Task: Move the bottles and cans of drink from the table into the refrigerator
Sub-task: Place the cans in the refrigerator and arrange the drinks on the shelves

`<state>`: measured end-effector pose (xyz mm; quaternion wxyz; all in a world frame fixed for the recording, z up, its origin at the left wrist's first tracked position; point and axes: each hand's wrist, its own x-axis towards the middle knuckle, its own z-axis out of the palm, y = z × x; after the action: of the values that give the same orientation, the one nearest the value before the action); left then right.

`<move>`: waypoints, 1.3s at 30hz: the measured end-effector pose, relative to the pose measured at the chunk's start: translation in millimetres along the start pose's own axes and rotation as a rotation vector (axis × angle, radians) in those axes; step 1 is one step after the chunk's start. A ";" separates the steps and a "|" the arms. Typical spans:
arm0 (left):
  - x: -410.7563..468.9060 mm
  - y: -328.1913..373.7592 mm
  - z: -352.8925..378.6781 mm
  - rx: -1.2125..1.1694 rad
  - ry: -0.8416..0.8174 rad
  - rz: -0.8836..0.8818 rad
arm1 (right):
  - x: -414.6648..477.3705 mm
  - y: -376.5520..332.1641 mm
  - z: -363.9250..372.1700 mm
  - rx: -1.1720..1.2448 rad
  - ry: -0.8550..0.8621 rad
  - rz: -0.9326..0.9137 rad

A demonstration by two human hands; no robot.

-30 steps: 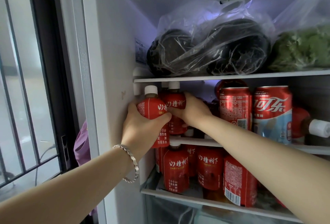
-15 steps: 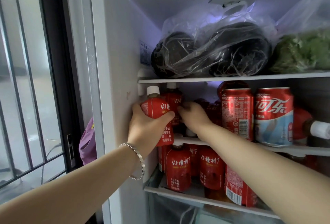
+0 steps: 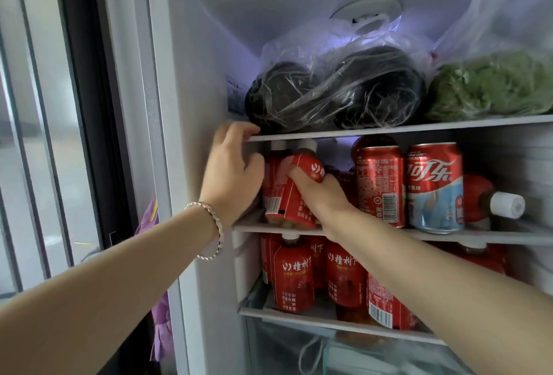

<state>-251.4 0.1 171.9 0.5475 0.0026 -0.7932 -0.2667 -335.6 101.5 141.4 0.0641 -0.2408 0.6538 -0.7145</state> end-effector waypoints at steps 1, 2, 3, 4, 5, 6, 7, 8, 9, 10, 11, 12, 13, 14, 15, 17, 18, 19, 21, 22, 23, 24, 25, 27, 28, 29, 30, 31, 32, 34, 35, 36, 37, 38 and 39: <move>5.1 -3.8 0.5 0.145 0.060 0.090 | 2.9 1.6 -0.3 0.009 0.052 -0.019; 10.6 -8.9 3.3 0.256 0.080 0.145 | 5.0 2.6 -1.3 0.007 0.092 -0.038; 16.3 -15.5 9.3 0.342 0.095 0.183 | 6.3 3.6 -1.8 -0.001 0.112 -0.051; 21.9 -20.9 17.5 0.407 0.127 0.216 | 6.5 3.8 -1.1 -0.013 0.123 -0.062; 25.8 -25.6 26.0 0.445 0.179 0.237 | 5.8 4.7 -0.3 -0.028 0.136 -0.071; 30.6 -29.9 33.6 0.455 0.244 0.259 | 5.5 5.3 0.0 -0.042 0.151 -0.076; 34.7 -32.3 39.4 0.444 0.307 0.280 | 8.4 8.0 -0.6 -0.061 0.159 -0.082; 38.5 -33.8 43.6 0.423 0.360 0.301 | 12.1 10.8 -0.9 -0.082 0.160 -0.088; 42.2 -35.0 46.3 0.400 0.405 0.323 | 15.2 12.0 -1.4 -0.104 0.156 -0.102; 45.5 -36.8 48.5 0.381 0.443 0.343 | 16.3 12.7 -1.8 -0.121 0.152 -0.115; 48.6 -38.1 50.6 0.367 0.474 0.354 | 17.7 12.7 -2.3 -0.134 0.149 -0.129; 51.4 -39.6 53.3 0.359 0.496 0.358 | 18.8 12.3 -2.7 -0.149 0.144 -0.139; 53.8 -41.2 55.7 0.352 0.513 0.358 | 20.9 12.7 -2.8 -0.168 0.138 -0.150; 55.6 -43.2 57.7 0.347 0.530 0.361 | 22.9 14.0 -2.4 -0.196 0.138 -0.166; 58.4 -45.3 59.8 0.345 0.545 0.364 | 26.4 16.0 -1.6 -0.234 0.139 -0.195; 60.4 -47.1 60.2 0.351 0.566 0.374 | 32.2 21.6 0.6 -0.345 0.125 -0.263; 60.7 -48.4 60.3 0.356 0.566 0.385 | 35.7 24.7 2.4 -0.384 0.111 -0.284; 60.3 -48.8 60.2 0.360 0.562 0.395 | 38.8 26.7 4.4 -0.396 0.091 -0.290; 59.6 -48.1 59.9 0.366 0.546 0.399 | 45.2 28.0 8.9 -0.429 0.045 -0.292; 59.3 -47.9 59.7 0.373 0.542 0.397 | 46.2 28.2 11.5 -0.470 0.020 -0.287; 59.3 -47.1 59.2 0.382 0.540 0.396 | 47.7 28.9 14.1 -0.526 -0.010 -0.284; 59.3 -46.1 58.7 0.391 0.537 0.395 | 48.3 29.7 16.9 -0.595 -0.052 -0.276; 59.1 -46.0 58.0 0.394 0.531 0.394 | 47.5 30.6 19.8 -0.676 -0.099 -0.260; 59.3 -45.2 57.3 0.391 0.526 0.401 | 48.9 31.4 25.0 -0.801 -0.189 -0.215; 59.0 -44.9 57.0 0.387 0.521 0.400 | 52.5 31.8 27.1 -0.834 -0.221 -0.178; 58.4 -44.9 56.6 0.384 0.514 0.399 | 57.1 32.4 28.5 -0.859 -0.234 -0.134; 58.6 -45.2 56.3 0.380 0.506 0.398 | 63.1 33.3 28.9 -0.889 -0.224 -0.093; 58.4 -45.7 56.4 0.374 0.501 0.399 | 68.7 34.8 28.1 -0.933 -0.202 -0.063; 58.6 -46.3 56.3 0.367 0.499 0.400 | 74.1 36.7 26.9 -0.975 -0.181 -0.043; 58.9 -46.9 56.4 0.357 0.497 0.409 | 82.4 39.3 24.7 -1.010 -0.161 -0.030; 59.4 -46.8 56.1 0.353 0.496 0.411 | 83.9 38.8 23.9 -1.010 -0.159 -0.031; 58.9 -46.5 56.0 0.348 0.490 0.410 | 84.8 40.1 23.2 -1.006 -0.157 -0.036; 59.2 -46.1 55.0 0.345 0.486 0.409 | 85.0 39.9 23.2 -1.010 -0.154 -0.051; 58.9 -45.8 54.7 0.344 0.480 0.408 | 85.0 40.7 22.5 -1.022 -0.149 -0.066; 58.8 -45.7 54.1 0.345 0.474 0.410 | 84.5 40.7 22.1 -1.041 -0.139 -0.083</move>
<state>-335.2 -33.7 189.4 0.7498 -0.0026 -0.6617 -0.0056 -409.2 41.6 124.8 -0.0492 -0.3134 0.9063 -0.2793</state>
